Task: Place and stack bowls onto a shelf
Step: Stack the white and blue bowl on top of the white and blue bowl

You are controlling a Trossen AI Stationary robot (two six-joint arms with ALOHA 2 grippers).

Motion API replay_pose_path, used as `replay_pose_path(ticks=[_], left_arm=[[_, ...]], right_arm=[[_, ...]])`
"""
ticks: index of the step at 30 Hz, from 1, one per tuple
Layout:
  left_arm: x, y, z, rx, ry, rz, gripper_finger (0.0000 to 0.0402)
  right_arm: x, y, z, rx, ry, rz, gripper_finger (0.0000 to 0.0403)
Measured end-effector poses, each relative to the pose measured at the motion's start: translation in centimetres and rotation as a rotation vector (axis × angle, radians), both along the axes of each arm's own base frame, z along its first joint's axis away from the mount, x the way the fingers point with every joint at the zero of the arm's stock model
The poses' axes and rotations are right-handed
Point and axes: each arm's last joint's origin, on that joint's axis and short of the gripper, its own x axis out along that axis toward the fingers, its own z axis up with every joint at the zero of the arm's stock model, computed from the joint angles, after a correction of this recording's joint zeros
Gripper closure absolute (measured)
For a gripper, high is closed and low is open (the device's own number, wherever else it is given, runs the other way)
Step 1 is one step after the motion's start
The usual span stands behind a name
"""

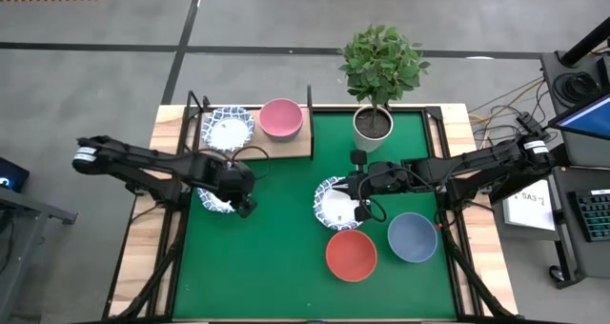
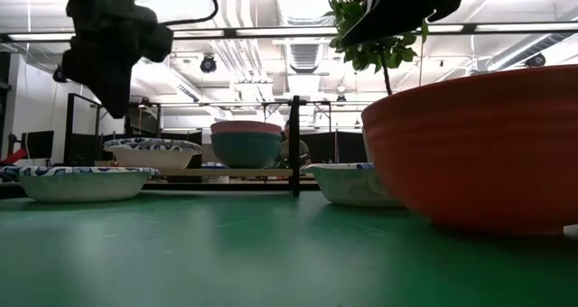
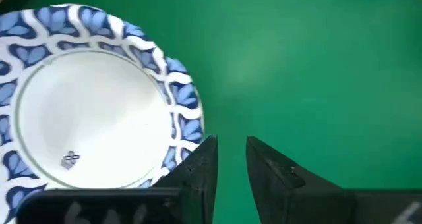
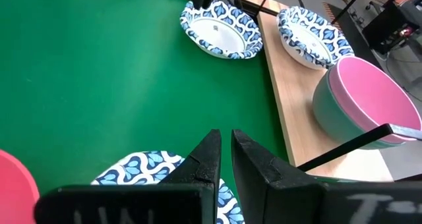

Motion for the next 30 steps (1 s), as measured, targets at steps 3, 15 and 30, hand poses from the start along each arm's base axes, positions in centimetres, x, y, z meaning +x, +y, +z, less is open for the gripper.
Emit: replay_pose_path(ticks=[3,15,30], left_arm=[[0.3,0.1,-0.5,0.021,0.028,0.012,0.0319],[2.1,-0.1,-3.8,0.045,0.198,0.016,0.0246],[3.5,-0.5,-7.1,0.131,0.335,-0.007,0.0284]], right_arm=[[0.0,0.0,0.0,-0.007,-0.002,0.004,0.0376],[0.0,0.0,0.0,-0.032,0.001,0.018,0.0376],[0.1,-0.5,0.1,-0.038,-0.006,-0.005,0.0376]])
